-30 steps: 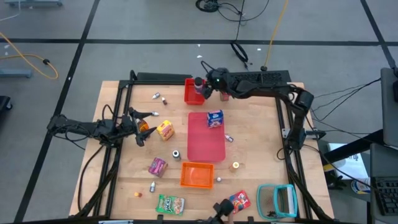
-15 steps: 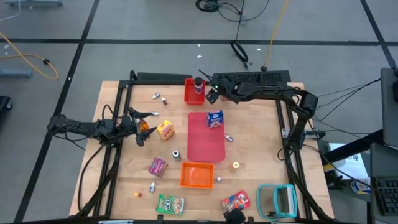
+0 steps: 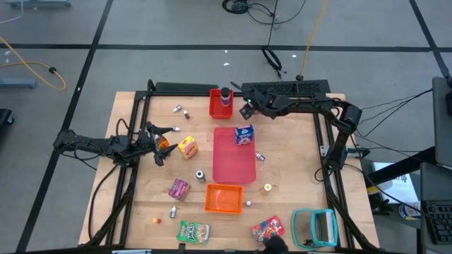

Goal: Pick & Place Kitchen Items
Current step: Put the red seasoning can into the red bin

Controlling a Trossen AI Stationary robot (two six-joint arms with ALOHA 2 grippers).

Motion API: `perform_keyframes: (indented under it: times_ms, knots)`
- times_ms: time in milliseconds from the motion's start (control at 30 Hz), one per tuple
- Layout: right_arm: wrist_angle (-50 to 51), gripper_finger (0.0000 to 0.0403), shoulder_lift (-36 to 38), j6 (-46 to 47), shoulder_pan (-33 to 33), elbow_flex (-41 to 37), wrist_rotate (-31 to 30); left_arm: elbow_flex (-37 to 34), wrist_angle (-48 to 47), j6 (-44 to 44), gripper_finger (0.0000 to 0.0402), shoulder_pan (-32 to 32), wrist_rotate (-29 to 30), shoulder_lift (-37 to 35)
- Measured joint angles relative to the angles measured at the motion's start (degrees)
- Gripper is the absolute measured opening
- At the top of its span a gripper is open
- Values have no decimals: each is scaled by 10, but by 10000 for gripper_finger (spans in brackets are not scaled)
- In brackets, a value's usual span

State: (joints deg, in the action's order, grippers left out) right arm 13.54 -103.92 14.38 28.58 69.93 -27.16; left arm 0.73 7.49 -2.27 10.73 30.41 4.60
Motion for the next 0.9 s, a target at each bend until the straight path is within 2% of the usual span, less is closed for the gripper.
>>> perform_keyframes:
  times_ms: [200,367,600,900]
  knots:
    - [-32,279,1,17,3,-19,-1,0,0,0,351,0,0,0]
    - [-39,279,3,-2,2,-21,0,0,0,0,351,0,0,0]
    - [-22,279,34,0,1,-22,1,0,-2,-2,351,0,0,0]
    - [-1,279,34,30,1,-22,-1,0,-3,-1,351,0,0,0]
